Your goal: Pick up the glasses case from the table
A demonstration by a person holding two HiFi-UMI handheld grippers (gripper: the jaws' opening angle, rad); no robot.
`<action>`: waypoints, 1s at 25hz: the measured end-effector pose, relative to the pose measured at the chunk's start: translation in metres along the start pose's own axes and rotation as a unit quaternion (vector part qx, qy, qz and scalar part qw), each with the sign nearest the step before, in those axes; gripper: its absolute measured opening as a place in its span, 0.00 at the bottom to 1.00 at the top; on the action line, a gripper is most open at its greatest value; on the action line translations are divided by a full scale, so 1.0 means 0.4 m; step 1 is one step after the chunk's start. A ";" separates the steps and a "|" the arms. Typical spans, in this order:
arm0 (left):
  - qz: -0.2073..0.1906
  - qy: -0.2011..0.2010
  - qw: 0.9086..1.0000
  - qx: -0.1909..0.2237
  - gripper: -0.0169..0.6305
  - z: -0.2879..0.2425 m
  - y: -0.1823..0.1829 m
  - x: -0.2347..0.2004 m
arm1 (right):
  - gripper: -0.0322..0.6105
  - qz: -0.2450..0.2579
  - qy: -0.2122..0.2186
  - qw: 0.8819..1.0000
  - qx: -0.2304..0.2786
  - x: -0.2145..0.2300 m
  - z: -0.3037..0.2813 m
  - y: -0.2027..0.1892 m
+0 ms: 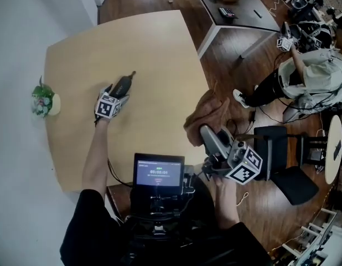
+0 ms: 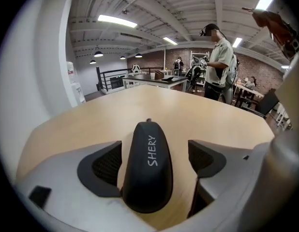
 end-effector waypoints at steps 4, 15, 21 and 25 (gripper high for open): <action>-0.008 -0.024 0.999 -0.021 0.67 -0.067 -0.022 0.014 | 0.15 0.003 -0.036 0.999 -0.003 -0.024 0.019 -0.030; 0.058 -0.026 0.998 0.016 0.57 -0.011 0.013 -0.011 | 0.15 0.010 -0.021 1.000 -0.002 -0.084 -0.003 -0.035; 0.130 -0.032 0.983 0.126 0.57 0.158 0.200 -0.068 | 0.15 0.003 0.018 1.000 0.010 -0.066 -0.018 -0.019; 0.165 -0.029 0.966 0.197 0.57 0.299 0.333 -0.119 | 0.15 -0.001 0.047 0.999 0.019 -0.053 -0.027 0.001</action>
Point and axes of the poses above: the fingertips, and each gripper's own axes: z backward along the fingers, x to its right, y out of its top, the point moved 4 cm from there along z, backward along the fingers, and after that the axes turned 15 degrees about y, right-handed, at the moved point
